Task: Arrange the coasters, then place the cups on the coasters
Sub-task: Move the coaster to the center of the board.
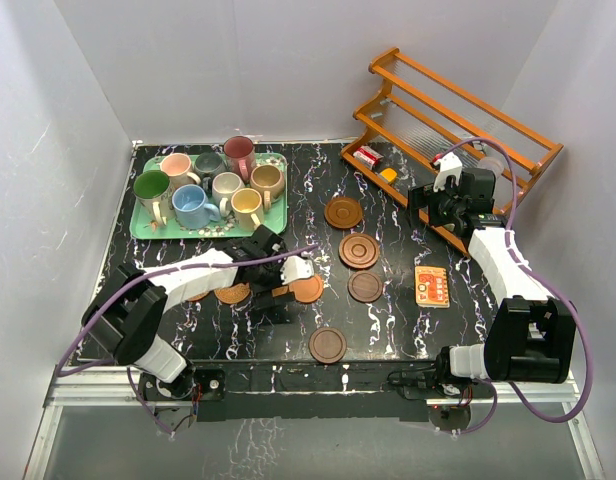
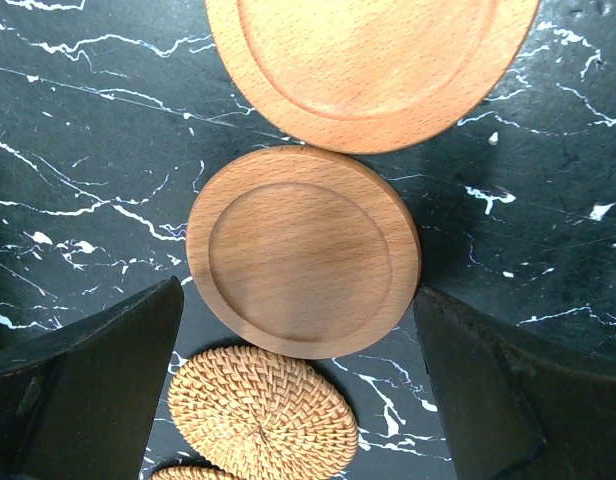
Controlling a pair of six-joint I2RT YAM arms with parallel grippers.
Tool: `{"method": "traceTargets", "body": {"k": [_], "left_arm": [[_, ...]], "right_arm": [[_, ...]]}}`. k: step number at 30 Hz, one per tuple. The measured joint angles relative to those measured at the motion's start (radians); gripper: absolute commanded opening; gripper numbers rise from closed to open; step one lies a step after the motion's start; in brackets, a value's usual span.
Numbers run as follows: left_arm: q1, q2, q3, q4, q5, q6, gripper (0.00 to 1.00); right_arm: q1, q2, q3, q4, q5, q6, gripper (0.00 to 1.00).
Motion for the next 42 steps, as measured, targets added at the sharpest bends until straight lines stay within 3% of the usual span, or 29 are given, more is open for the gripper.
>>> {"method": "traceTargets", "body": {"k": [9,25,35,42], "left_arm": [[0.021,0.010,0.016,-0.015,-0.001,-0.003,0.99],[0.027,0.016,0.191,-0.167,0.192,-0.028,0.99],[0.110,0.009,0.262,-0.140,0.165,-0.164,0.99],[0.171,-0.025,0.264,-0.101,0.113,-0.236,0.99]], "right_arm": [[0.000,0.000,0.000,0.000,0.000,0.000,0.98],[0.022,0.007,0.031,-0.039,-0.014,-0.045,0.98],[0.254,0.080,0.072,-0.077,0.071,-0.138,0.98],[0.430,0.081,-0.035,-0.108,0.146,-0.242,0.98]]}}
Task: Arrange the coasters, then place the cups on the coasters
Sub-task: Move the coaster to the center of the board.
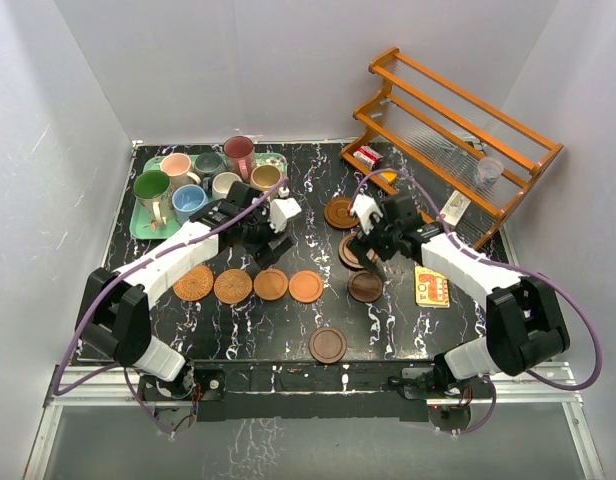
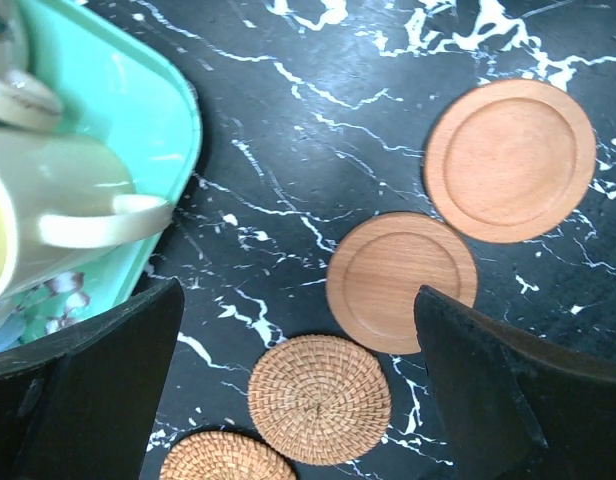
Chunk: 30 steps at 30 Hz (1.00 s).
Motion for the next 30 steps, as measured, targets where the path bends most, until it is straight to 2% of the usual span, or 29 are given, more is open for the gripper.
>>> {"method": "traceTargets", "body": {"k": [4,8,30], "left_arm": [[0.031,-0.015,0.000,0.019,-0.012,-0.024,0.99],[0.046,-0.021,0.000,0.032,-0.016,-0.035,0.99],[0.082,-0.028,-0.006,0.043,-0.022,-0.058,0.99]], "right_arm": [[0.071,0.000,-0.082,-0.023,0.035,-0.032,0.98],[0.092,0.000,-0.116,-0.029,0.068,-0.045,0.98],[0.232,0.097,-0.101,0.058,0.198,-0.032,0.98]]}}
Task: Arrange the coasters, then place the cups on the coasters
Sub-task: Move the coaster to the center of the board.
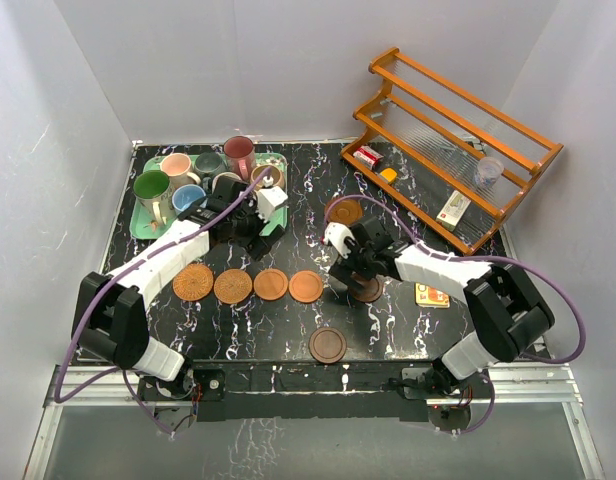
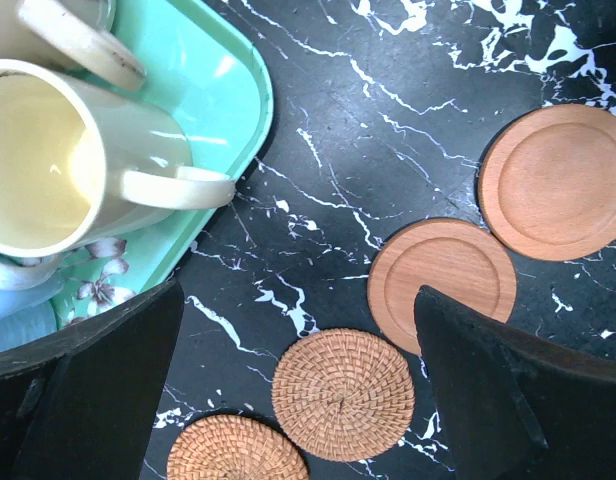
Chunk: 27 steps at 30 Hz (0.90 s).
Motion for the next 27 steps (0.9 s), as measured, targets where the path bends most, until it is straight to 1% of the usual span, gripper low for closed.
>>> {"method": "traceTargets", "body": {"k": [9,17,27], "left_arm": [[0.032,-0.021,0.000,0.001,-0.003,-0.008,0.99],[0.043,-0.032,0.000,0.001,-0.003,-0.008,0.99],[0.053,-0.035,-0.007,0.002,-0.003,-0.008,0.99]], "right_arm": [[0.057,0.037,0.037,0.011,0.023,0.000,0.98],[0.065,0.049,0.050,0.006,0.022,0.007,0.98],[0.081,0.086,0.088,0.000,-0.021,0.017,0.98]]}}
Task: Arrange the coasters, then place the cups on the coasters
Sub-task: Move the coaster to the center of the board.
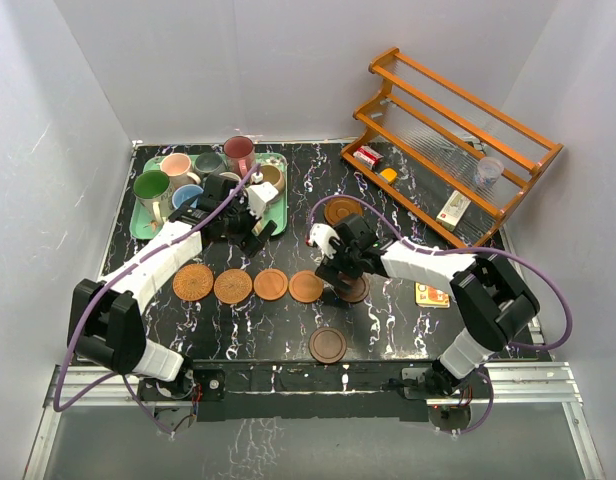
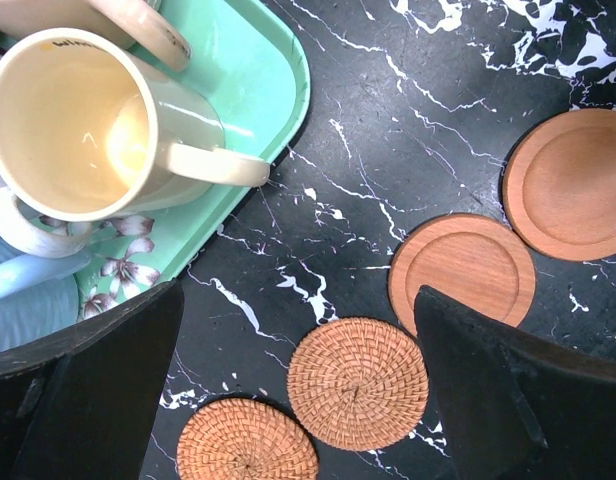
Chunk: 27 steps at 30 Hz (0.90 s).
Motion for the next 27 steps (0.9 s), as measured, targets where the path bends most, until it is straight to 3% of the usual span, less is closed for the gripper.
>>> {"method": "traceTargets", "body": {"k": [27], "left_arm": [[0.017,-0.014,-0.022,0.006,0.016,0.013,0.99]], "right_arm": [[0.010,0.027,0.037,-0.005,-0.040,0.021,0.98]]}}
